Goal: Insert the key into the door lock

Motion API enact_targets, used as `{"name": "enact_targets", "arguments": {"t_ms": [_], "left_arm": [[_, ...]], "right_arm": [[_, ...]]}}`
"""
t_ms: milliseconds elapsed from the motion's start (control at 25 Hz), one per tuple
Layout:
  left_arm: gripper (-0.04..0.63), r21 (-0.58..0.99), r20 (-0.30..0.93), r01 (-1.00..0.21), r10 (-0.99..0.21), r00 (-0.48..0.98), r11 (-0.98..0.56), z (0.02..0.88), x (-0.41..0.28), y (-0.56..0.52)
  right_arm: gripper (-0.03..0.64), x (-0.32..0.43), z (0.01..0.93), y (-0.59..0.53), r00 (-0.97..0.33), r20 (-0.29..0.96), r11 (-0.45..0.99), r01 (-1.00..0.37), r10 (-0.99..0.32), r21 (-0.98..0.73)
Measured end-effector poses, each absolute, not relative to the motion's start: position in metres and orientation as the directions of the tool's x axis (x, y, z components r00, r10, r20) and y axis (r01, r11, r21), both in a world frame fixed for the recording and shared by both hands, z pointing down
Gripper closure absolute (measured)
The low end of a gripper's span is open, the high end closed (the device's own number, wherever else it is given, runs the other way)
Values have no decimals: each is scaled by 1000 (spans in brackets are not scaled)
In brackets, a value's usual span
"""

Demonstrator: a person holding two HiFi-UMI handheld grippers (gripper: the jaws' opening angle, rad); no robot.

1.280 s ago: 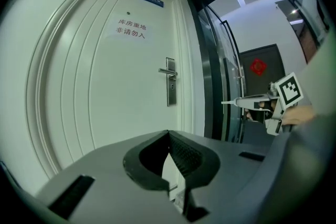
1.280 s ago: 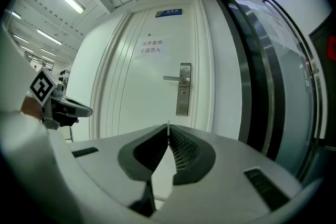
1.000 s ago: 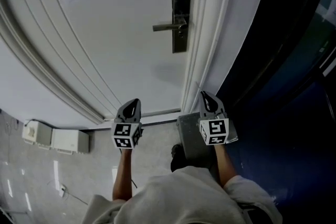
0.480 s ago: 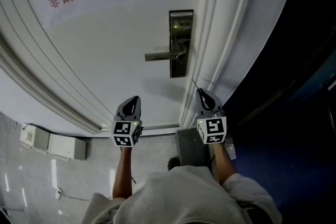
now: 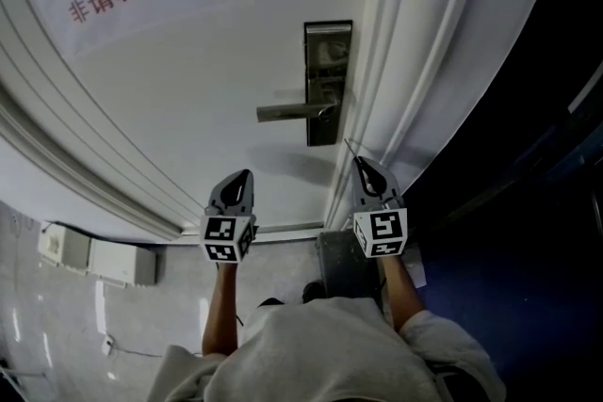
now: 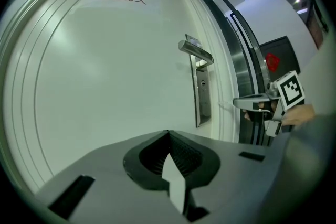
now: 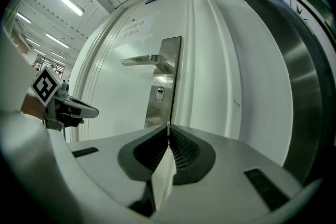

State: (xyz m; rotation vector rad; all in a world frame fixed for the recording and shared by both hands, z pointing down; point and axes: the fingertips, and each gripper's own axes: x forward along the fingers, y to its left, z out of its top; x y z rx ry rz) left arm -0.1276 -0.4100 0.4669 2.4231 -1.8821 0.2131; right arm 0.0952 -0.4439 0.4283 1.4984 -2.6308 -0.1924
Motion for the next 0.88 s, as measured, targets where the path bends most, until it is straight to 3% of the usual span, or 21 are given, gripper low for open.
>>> {"name": "enact_targets", "arguments": {"t_ms": [880], "left_arm": [[578,-34,136,-931,-925,355,-362,462,-174,-413]], "right_arm": [[586,54,407,-430,-410,16,402,-884,-912,236]]}}
